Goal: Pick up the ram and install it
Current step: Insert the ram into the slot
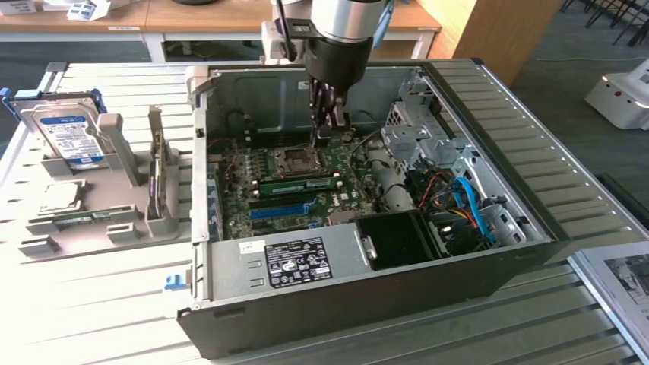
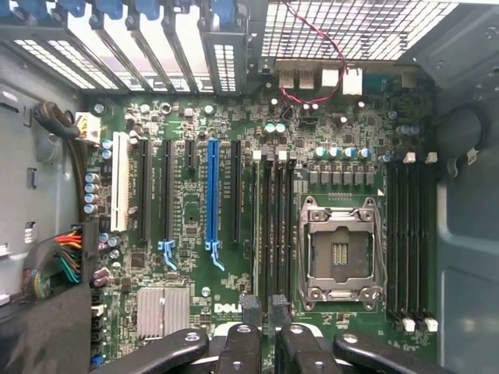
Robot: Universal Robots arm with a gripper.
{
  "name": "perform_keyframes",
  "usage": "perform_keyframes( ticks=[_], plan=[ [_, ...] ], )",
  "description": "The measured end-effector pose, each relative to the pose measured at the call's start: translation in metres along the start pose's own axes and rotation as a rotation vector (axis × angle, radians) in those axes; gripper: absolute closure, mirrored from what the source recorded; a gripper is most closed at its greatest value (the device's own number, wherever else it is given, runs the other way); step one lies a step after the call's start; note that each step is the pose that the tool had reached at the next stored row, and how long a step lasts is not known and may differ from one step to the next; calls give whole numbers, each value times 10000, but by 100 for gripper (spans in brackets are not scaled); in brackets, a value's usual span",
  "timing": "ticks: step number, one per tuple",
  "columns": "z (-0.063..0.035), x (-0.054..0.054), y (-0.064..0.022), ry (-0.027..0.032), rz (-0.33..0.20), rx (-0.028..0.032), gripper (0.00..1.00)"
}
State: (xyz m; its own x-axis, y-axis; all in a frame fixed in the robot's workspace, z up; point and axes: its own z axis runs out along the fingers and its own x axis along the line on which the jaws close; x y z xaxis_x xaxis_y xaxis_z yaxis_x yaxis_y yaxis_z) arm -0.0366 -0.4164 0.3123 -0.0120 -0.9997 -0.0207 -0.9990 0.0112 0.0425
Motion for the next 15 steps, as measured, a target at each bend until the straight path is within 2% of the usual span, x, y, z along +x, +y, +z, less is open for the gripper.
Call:
perform_keyframes(
  ticks=[15],
  plan=[
    [-121, -3, 5, 10, 0, 0, 81]
  ],
)
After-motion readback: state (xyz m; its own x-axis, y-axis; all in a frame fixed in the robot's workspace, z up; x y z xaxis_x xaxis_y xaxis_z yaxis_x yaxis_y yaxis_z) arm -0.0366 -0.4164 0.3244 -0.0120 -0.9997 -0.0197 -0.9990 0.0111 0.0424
